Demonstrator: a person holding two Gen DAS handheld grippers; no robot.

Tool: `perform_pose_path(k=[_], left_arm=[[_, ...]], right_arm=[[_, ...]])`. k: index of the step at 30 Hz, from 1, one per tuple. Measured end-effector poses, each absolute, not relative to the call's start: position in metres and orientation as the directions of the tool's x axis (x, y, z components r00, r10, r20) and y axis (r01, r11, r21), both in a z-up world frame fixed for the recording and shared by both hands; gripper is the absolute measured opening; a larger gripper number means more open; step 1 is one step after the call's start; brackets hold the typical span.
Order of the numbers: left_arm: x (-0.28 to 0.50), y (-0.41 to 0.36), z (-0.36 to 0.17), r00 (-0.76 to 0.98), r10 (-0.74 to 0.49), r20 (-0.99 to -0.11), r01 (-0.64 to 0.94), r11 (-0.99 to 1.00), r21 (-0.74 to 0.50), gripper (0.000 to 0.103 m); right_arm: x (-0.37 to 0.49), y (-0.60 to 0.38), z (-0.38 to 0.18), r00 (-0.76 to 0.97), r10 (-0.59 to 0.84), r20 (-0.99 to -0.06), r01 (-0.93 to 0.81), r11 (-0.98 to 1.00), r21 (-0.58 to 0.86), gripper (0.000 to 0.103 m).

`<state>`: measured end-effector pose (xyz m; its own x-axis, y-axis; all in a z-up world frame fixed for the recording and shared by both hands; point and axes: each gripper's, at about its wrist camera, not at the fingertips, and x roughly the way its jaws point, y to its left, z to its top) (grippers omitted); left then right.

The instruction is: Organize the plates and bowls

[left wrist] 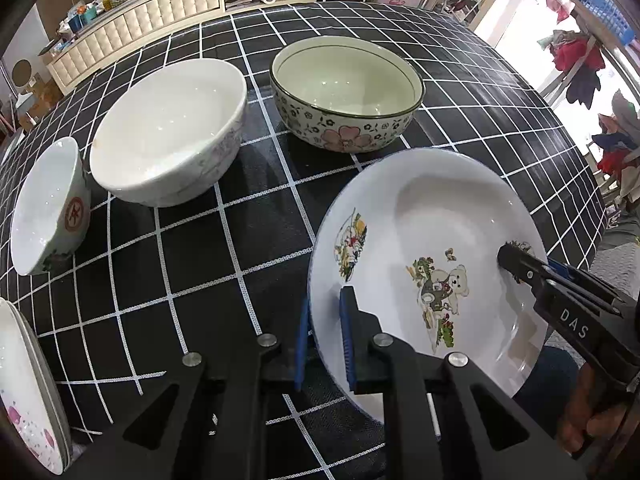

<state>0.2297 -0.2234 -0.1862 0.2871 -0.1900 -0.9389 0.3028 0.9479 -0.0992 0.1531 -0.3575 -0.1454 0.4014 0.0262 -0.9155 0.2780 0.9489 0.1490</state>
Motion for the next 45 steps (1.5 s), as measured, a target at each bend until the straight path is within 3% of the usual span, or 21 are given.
perform_pose_path(k=[6, 28, 45], left_arm=[[0.228, -0.216, -0.181, 0.302, -0.137, -0.943, 0.285, 0.957, -0.048, 0.014], [0.2, -0.101, -0.121, 0.405, -0.016, -0.914, 0.125, 0.991, 0.038, 0.013], [0.165, 0.007, -0.106, 0.416, 0.012, -0.909, -0.035, 0.999, -0.002, 0.014]], right_arm=[[0.153, -0.348, -0.143, 0.387, 0.057, -0.92, 0.309, 0.933, 0.188, 0.028], [0.167, -0.248, -0.114, 0.434, 0.194, -0.88, 0.083, 0.964, 0.254, 0.027], [0.182, -0.167, -0.109, 0.414, 0.276, -0.868, -0.055, 0.959, 0.278, 0.026]])
